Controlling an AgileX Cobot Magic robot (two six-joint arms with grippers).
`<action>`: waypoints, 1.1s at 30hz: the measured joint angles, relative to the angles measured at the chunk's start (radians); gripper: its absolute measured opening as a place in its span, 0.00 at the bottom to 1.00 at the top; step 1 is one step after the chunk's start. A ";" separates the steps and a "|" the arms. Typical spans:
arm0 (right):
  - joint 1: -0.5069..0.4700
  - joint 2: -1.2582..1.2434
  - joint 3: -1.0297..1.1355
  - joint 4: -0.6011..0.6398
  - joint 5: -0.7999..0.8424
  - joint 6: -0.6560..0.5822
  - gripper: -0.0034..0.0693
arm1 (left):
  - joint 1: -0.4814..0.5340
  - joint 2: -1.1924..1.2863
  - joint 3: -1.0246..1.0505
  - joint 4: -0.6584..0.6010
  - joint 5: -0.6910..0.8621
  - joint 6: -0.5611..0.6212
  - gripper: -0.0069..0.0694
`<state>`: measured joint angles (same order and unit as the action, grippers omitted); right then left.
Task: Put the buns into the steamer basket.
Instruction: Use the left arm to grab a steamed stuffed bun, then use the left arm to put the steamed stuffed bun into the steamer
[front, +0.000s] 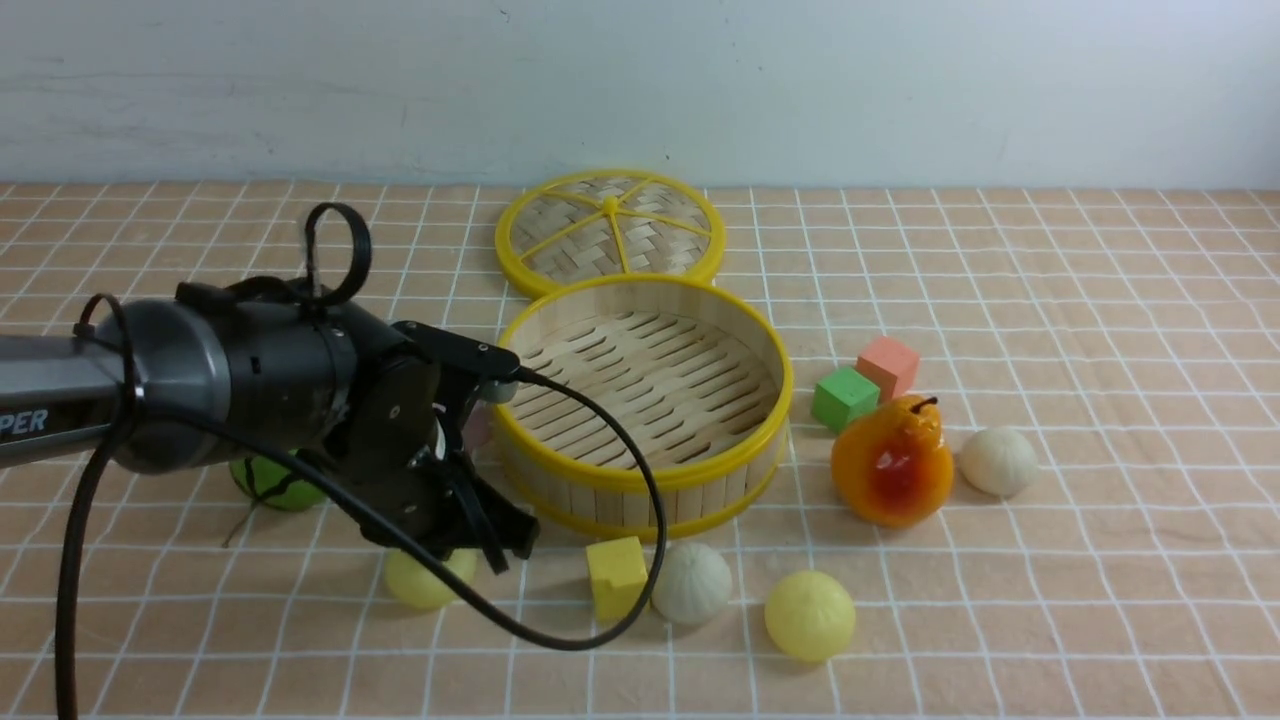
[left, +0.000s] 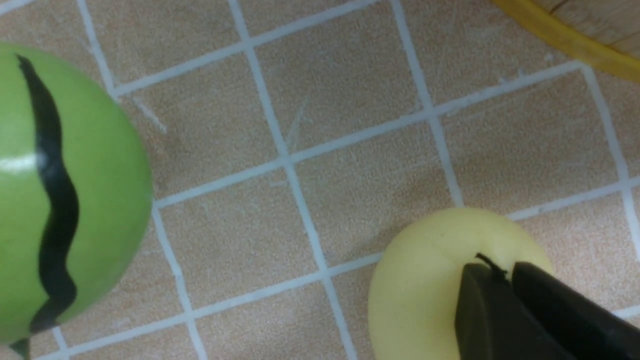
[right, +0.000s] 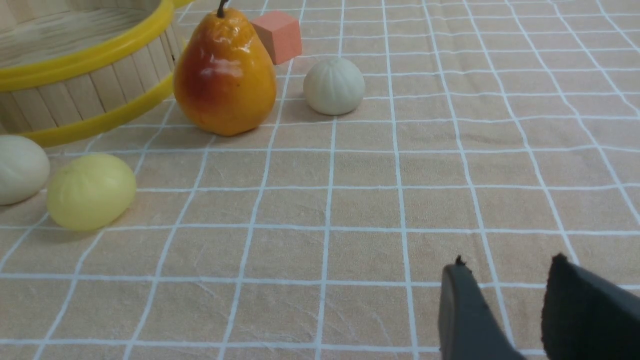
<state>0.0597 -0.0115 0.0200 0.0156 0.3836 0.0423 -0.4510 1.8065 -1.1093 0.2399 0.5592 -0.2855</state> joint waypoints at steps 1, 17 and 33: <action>0.000 0.000 0.000 0.000 0.000 0.000 0.38 | 0.000 0.000 0.000 0.002 0.001 0.000 0.07; 0.000 0.000 0.000 0.000 0.000 0.000 0.38 | -0.003 -0.269 -0.089 -0.186 0.038 0.156 0.07; 0.000 0.000 0.000 0.000 0.000 0.000 0.38 | -0.005 0.188 -0.427 -0.303 -0.004 0.368 0.16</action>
<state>0.0597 -0.0115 0.0200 0.0156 0.3836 0.0423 -0.4561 1.9944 -1.5362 -0.0632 0.5557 0.0824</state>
